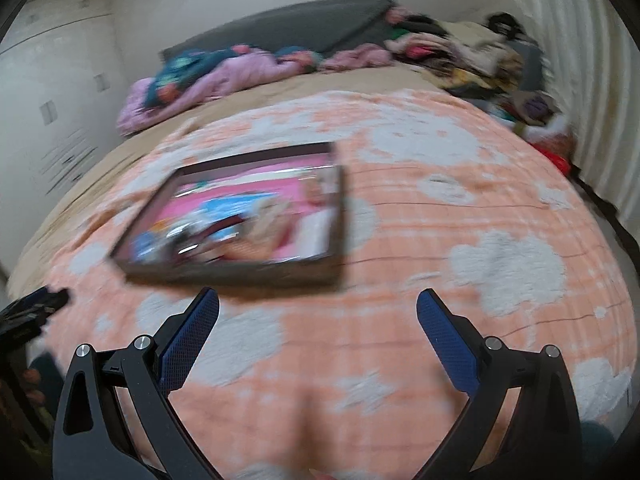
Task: Organize jewelry
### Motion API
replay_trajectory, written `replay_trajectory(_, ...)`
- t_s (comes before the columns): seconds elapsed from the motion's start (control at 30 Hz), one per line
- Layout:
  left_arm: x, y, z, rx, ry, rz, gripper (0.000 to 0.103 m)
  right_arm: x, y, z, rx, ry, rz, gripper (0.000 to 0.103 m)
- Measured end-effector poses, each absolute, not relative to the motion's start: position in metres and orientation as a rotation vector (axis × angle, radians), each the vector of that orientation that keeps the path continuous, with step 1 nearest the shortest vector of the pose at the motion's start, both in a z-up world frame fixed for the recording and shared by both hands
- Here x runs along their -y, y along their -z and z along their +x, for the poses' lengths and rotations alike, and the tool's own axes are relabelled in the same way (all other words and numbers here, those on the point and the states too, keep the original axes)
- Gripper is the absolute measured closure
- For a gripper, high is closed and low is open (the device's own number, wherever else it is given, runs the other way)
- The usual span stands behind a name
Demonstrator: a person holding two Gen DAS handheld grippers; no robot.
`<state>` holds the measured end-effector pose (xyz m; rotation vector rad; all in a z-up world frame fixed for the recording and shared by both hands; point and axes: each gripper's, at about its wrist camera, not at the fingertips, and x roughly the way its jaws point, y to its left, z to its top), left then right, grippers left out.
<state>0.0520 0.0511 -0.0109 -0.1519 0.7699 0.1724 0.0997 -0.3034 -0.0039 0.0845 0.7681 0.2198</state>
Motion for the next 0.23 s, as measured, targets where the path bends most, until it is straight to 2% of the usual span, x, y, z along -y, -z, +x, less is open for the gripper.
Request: replay_trajectory(0.23,-0.155,0.031,0.128,-0.82,-0.421,-0.168,0.009,0.393,0.031,0.186,-0.794,0.144,0.122,0.004)
